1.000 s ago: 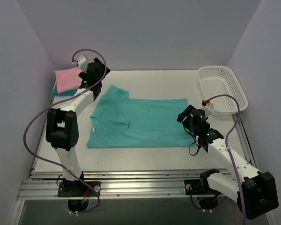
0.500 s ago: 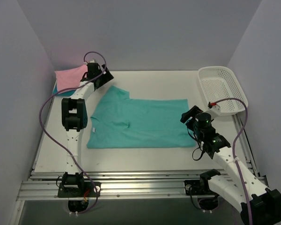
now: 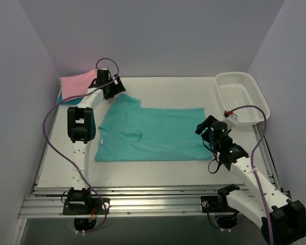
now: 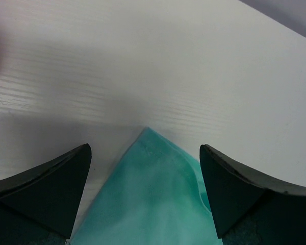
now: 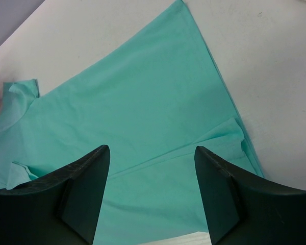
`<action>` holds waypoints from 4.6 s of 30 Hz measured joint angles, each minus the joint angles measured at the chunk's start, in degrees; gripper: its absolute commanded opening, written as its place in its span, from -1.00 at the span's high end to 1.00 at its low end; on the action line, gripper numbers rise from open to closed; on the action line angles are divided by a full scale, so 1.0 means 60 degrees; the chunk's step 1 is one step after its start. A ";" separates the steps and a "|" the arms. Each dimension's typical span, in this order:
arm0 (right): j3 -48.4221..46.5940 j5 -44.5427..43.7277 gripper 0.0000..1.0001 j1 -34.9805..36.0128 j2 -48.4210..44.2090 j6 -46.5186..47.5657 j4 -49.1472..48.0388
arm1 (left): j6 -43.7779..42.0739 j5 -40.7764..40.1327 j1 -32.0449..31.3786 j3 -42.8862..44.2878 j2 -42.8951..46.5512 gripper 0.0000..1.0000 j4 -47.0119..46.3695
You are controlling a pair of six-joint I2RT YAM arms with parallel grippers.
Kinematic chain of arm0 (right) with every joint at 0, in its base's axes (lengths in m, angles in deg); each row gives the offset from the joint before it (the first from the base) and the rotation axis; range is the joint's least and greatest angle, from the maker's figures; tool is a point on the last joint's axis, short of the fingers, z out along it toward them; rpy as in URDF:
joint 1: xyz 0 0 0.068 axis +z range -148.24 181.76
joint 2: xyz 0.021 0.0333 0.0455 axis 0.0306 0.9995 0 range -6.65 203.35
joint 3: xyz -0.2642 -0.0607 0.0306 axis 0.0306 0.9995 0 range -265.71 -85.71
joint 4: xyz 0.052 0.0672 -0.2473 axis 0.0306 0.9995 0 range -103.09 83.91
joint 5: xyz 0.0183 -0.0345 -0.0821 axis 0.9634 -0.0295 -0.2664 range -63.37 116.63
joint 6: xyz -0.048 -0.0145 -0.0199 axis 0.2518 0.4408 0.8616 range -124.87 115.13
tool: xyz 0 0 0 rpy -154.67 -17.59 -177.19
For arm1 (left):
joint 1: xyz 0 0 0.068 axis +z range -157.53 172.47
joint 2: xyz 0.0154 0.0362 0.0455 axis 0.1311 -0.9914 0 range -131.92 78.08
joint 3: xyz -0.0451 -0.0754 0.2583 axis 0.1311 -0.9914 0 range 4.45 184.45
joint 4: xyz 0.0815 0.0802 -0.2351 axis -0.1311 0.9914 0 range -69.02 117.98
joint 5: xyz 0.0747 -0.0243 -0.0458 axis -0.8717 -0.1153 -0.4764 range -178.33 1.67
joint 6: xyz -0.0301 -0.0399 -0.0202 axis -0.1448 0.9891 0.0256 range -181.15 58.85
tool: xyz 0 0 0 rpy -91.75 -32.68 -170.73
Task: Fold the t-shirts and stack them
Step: Fold the tshirt
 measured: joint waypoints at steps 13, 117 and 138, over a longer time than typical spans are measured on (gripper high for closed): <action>-0.0051 -0.0062 -0.27 0.0000 0.0310 0.0109 -0.0051 | -0.0546 -0.0630 -0.0714 0.0579 -0.0197 -0.33 0.1045; -0.8670 -0.0069 1.00 -0.2470 1.2378 0.0113 -0.1461 | -0.0594 0.0076 -0.0280 -0.2007 0.1071 0.95 0.0113; -0.8189 0.0328 1.00 -0.2233 1.1836 0.0306 -0.1064 | -0.0772 0.0171 -0.0244 -0.2980 0.1719 0.95 -0.0244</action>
